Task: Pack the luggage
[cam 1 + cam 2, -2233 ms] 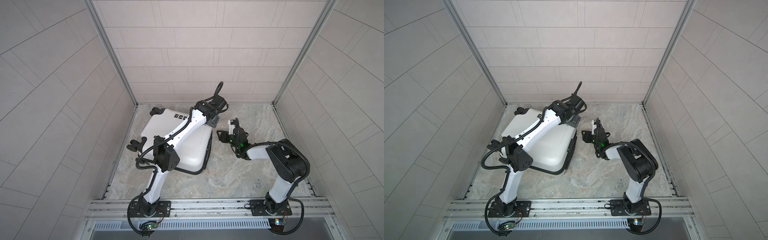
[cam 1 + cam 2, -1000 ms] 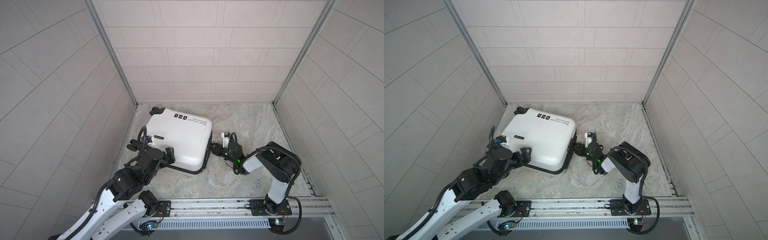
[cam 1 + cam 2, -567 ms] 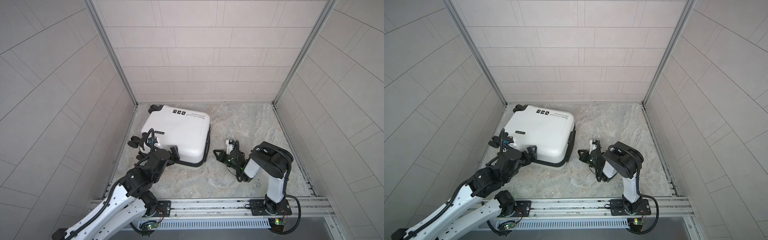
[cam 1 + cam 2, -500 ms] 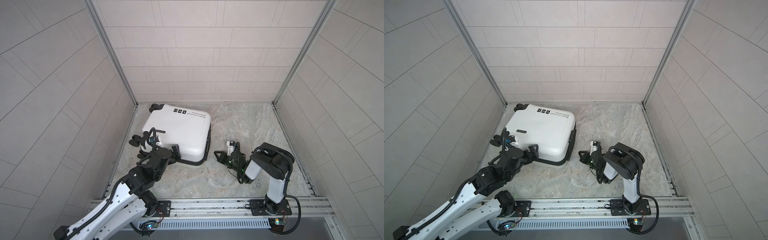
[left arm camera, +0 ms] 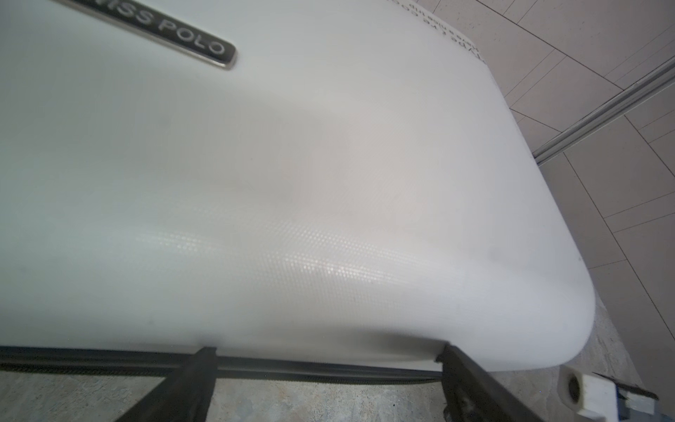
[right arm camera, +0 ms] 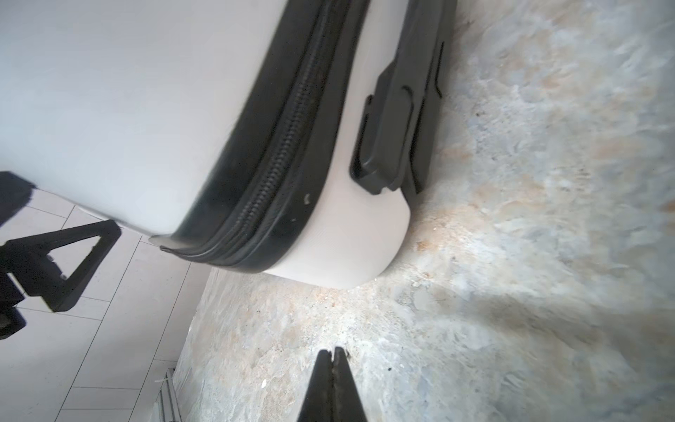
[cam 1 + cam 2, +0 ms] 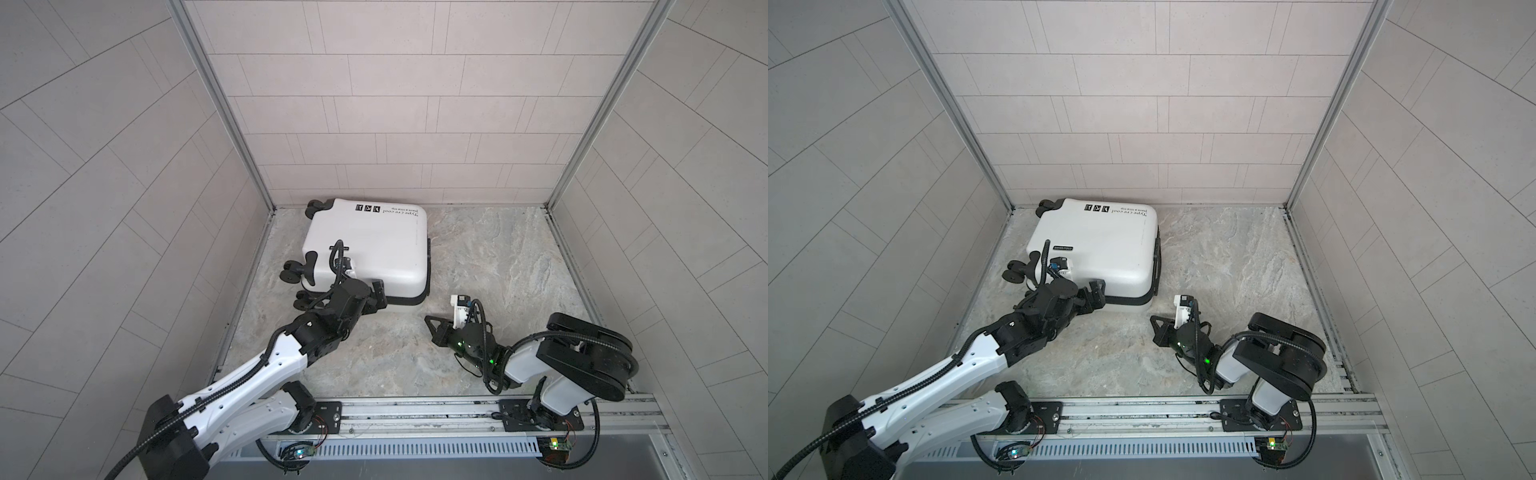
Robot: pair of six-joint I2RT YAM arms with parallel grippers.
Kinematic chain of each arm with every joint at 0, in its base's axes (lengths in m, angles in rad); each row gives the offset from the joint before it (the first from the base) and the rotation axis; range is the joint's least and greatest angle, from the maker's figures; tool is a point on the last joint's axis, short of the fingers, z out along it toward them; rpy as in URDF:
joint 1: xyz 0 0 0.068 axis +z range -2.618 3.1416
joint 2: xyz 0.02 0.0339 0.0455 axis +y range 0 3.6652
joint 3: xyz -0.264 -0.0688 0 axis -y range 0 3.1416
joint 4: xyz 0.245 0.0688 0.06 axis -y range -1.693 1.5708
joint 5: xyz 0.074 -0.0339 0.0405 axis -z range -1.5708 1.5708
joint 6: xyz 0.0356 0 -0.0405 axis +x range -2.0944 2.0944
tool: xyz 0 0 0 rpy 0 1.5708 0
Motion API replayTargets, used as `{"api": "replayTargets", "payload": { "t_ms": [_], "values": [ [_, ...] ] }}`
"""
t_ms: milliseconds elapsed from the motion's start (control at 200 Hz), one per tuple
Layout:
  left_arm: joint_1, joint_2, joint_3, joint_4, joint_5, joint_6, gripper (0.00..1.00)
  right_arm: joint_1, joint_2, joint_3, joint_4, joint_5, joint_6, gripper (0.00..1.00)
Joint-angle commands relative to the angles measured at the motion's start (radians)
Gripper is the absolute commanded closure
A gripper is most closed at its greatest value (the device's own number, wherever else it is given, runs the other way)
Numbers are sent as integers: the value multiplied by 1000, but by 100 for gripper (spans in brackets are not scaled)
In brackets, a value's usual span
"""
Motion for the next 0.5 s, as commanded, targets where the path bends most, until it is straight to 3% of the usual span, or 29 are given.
{"api": "replayTargets", "payload": {
  "t_ms": [0, 60, 140, 205, 315, 335, 350, 495],
  "values": [
    [9, -28, 42, -9, -26, 20, 1, -21, -150, 37, -281, 57, -76, 94],
    [10, -54, 61, -71, -47, 14, 1, -37, -271, 120, -554, 72, -160, 65],
    [12, -80, 121, -177, -63, 16, 1, -68, -376, 194, -760, 117, -250, 38],
    [12, -94, 158, -248, -67, 17, 1, -146, -433, 239, -860, 95, -310, 31],
    [12, -114, 199, -312, -50, -1, 1, -335, -424, 331, -969, -85, -340, 25],
    [13, -116, 202, -318, -43, -4, 1, -368, -410, 352, -981, -124, -344, 5],
    [12, -117, 203, -322, -39, -7, 1, -389, -396, 363, -986, -148, -351, 1],
    [13, -117, 211, -335, -16, -20, 1, -527, -202, 553, -1040, -421, -412, 1]
  ]
}}
